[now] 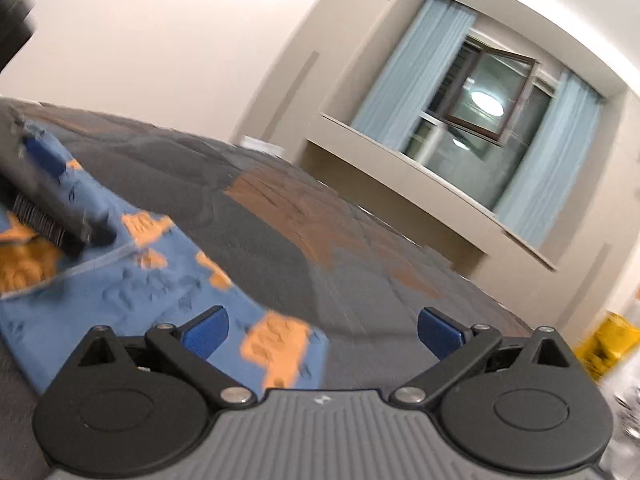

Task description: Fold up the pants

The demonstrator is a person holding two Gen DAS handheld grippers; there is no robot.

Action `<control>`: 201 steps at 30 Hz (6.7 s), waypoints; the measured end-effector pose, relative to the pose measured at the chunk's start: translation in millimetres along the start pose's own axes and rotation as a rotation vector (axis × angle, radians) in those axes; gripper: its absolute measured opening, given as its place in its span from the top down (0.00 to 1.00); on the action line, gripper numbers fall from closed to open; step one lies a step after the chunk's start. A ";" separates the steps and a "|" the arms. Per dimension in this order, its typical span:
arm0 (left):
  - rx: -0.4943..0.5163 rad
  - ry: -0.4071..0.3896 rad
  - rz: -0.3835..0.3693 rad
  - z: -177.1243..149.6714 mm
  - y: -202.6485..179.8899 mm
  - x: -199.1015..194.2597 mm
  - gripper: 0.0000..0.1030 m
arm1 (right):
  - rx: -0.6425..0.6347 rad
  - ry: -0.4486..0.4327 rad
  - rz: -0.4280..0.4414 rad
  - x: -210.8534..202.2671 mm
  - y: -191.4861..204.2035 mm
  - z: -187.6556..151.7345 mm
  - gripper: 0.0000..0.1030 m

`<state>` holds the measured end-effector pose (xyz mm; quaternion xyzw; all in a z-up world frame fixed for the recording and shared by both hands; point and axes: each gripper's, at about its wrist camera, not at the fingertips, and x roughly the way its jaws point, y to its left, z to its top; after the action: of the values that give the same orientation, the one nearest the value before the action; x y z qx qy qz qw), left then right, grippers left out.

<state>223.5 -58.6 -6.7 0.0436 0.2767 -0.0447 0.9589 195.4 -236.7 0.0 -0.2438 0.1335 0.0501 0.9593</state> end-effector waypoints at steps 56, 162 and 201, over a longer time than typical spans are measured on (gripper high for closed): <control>-0.150 0.046 -0.049 -4.4 25.7 9.6 0.00 | -0.093 0.195 -0.364 -39.2 22.3 -65.7 0.00; -0.036 -0.200 -0.285 27.8 -90.3 -89.0 0.81 | 0.492 -0.008 -0.085 -46.1 -81.1 -64.6 0.00; 0.345 -0.084 -0.256 -36.8 -116.1 -78.0 0.40 | 0.554 -0.008 0.538 6.6 -77.8 -26.9 0.10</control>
<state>125.6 -165.1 -2.8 0.1696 0.2283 -0.2145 0.9344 208.1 -317.6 10.8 0.0686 0.1973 0.2630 0.9419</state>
